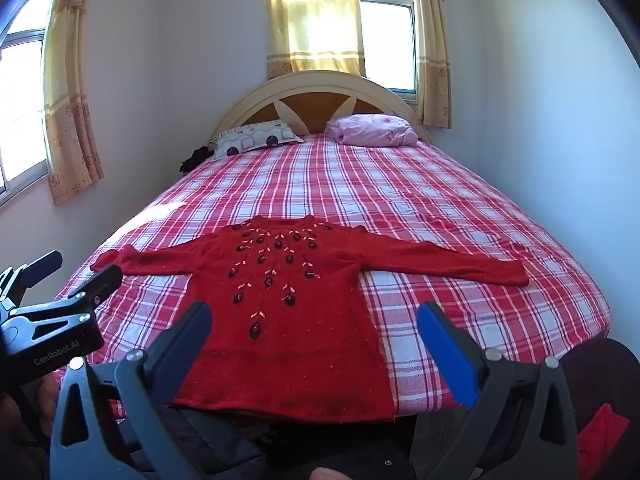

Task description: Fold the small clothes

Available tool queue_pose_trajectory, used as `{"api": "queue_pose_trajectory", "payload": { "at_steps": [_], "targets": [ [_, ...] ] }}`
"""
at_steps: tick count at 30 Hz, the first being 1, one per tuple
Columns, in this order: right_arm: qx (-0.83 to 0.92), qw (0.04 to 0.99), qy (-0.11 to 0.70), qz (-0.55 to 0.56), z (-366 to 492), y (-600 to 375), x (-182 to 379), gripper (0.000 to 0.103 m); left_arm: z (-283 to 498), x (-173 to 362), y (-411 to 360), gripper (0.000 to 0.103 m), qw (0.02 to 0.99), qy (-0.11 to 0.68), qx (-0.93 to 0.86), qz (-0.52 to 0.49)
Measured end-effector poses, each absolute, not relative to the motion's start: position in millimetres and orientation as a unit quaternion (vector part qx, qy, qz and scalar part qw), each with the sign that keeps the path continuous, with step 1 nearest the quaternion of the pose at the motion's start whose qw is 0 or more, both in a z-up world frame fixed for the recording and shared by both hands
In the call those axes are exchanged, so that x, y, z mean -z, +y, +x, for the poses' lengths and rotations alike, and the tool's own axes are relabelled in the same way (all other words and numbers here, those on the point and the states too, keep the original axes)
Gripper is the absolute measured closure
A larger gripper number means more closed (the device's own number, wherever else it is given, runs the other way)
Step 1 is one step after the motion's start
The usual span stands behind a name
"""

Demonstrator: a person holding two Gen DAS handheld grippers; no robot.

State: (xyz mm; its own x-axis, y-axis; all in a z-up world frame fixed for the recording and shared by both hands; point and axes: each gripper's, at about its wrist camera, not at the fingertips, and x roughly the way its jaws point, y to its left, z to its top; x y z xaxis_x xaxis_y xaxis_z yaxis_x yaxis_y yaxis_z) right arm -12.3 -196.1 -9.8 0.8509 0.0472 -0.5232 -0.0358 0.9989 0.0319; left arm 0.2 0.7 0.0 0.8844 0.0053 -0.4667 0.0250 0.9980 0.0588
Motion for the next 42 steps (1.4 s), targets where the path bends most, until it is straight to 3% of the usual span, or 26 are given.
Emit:
{"api": "queue_pose_trajectory", "payload": {
  "at_steps": [42],
  "targets": [
    [-0.013,0.957,0.290,0.015,-5.2,-211.6,22.0,0.000,8.8,9.1,3.3,0.001,0.968,0.248,0.000,0.037]
  ]
}}
